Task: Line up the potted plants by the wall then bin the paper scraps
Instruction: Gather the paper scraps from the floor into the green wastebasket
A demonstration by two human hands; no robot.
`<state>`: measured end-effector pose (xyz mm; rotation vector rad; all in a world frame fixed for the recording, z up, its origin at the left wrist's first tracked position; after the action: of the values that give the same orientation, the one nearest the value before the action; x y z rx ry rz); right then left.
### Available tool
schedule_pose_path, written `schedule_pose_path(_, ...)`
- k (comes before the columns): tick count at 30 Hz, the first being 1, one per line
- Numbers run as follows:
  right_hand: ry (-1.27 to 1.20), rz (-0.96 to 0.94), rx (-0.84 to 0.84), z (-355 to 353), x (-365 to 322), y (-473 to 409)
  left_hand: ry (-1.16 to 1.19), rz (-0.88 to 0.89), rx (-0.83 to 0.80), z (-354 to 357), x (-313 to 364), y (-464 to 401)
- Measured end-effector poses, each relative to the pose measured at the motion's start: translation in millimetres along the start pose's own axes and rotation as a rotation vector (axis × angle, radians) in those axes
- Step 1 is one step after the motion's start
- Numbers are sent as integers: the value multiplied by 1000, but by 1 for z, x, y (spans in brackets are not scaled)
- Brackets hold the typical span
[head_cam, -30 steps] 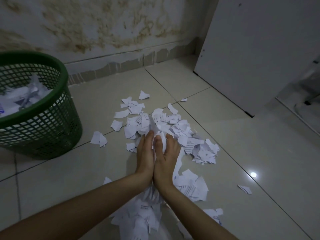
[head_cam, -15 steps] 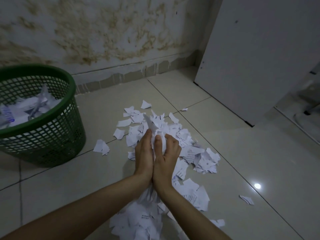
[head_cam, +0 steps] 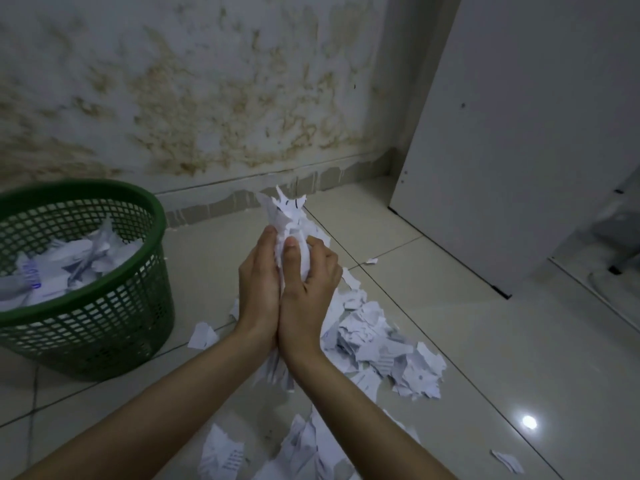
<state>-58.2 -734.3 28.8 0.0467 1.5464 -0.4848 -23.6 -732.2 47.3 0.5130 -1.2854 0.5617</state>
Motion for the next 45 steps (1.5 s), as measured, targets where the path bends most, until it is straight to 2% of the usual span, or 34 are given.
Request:
schedule_pose_path(8, -83, -114, -46, 57, -43, -18, 93, 58, 10, -14, 53, -46)
schedule_pose_path(19, -268, -181, -214, 160, -121, -5, 107, 286, 193, -80, 147, -105)
schedule_pose_path(26, -285, -118, -394, 212, -114, 24, 72, 300, 346, -133, 144, -137)
schedule_pose_path(30, -204, -77, -528, 229, -75, 40, -210, 340, 440, -157, 117, -146)
schedule_pose_path(32, -134, -77, -605, 234, -54, 43, -398, 274, 440, -173, 99, -155)
schedule_pose_path(35, 60, -112, -788, 244, -28, 39, -699, 117, 357, -196, 80, -167)
schedule_pose_path(39, 645, -350, -1157, 251, -10, 20, -1175, 92, 116, -212, 72, -173)
schedule_pose_path(41, 765, -421, -1190, 249, -13, 8, -1299, 114, 70, -222, 76, -179)
schedule_pose_path(43, 777, -479, -1177, 245, -24, -2, -1401, 159, 45, -227, 83, -184)
schedule_pose_path(45, 810, -529, -1248, 241, -34, -6, -1526, 168, -56, -225, 89, -182)
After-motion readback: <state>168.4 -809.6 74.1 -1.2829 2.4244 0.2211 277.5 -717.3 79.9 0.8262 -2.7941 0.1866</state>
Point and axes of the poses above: each hand's wrist, its own y-axis away from the middle knuckle, its own z-axis out of the palm, x = y × z, the point moved 1 cm from there along -y, towards the middle knuckle, and after that the axes turned 11 degrees about x, right-handed, at the moved point
